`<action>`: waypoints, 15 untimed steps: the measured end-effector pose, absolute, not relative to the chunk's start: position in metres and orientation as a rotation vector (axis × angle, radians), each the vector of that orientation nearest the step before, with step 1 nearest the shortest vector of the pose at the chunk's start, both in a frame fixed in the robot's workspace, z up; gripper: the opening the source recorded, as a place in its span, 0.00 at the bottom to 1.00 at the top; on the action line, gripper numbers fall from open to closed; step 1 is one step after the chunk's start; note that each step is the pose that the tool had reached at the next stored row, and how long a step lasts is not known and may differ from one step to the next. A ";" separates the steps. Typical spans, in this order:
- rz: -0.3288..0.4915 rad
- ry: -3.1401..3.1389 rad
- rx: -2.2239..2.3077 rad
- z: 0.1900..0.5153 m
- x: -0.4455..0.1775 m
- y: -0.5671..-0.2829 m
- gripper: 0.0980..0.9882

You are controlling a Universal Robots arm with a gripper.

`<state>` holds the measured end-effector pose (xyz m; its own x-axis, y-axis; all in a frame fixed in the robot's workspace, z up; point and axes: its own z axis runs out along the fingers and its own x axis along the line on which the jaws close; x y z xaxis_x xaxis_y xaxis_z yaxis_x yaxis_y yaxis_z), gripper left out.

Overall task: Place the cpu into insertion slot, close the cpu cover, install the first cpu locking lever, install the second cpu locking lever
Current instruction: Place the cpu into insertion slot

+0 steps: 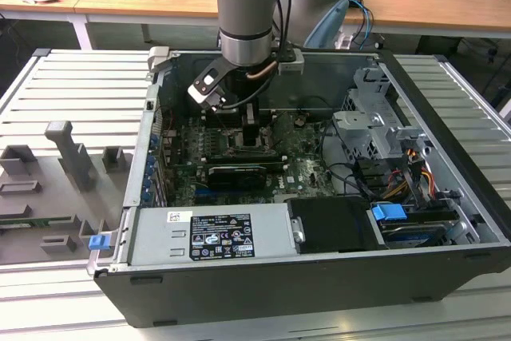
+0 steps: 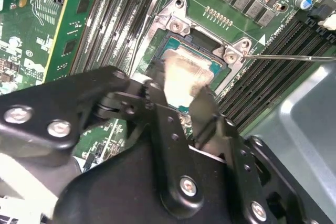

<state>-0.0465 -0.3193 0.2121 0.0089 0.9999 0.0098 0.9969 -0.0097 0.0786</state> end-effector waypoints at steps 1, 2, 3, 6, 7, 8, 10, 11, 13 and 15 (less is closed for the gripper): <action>0.095 2.175 2.195 0.213 -0.046 -0.319 0.33; 0.094 2.175 2.195 0.214 -0.046 -0.319 0.27; 0.093 2.174 2.195 0.214 -0.046 -0.319 0.27; 0.087 2.172 2.192 0.215 -0.046 -0.319 0.01; 0.087 2.172 2.191 0.215 -0.046 -0.319 0.01; 0.086 2.172 2.191 0.215 -0.046 -0.319 0.01; 0.086 2.172 2.191 0.216 -0.046 -0.319 0.01; 0.086 2.172 2.191 0.216 -0.046 -0.319 0.01; 0.086 2.172 2.191 0.216 -0.046 -0.319 0.01; 0.087 2.172 2.191 0.217 -0.046 -0.319 0.01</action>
